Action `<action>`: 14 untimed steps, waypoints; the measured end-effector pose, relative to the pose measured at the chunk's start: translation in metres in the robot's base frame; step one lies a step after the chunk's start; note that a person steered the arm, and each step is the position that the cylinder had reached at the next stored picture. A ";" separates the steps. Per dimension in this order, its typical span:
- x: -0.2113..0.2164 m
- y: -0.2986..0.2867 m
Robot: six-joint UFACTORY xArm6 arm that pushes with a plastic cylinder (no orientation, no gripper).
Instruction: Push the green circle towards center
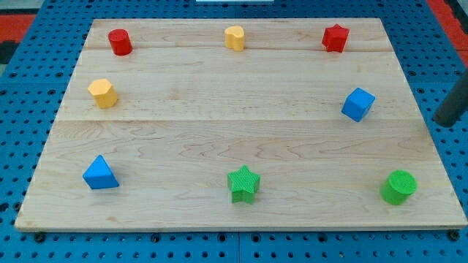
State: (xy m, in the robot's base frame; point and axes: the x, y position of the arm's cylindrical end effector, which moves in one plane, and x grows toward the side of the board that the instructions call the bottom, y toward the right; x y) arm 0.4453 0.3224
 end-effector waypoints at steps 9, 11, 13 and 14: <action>0.132 -0.166; 0.132 -0.109; 0.088 -0.110; 0.075 -0.088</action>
State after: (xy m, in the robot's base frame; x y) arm 0.5201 0.2341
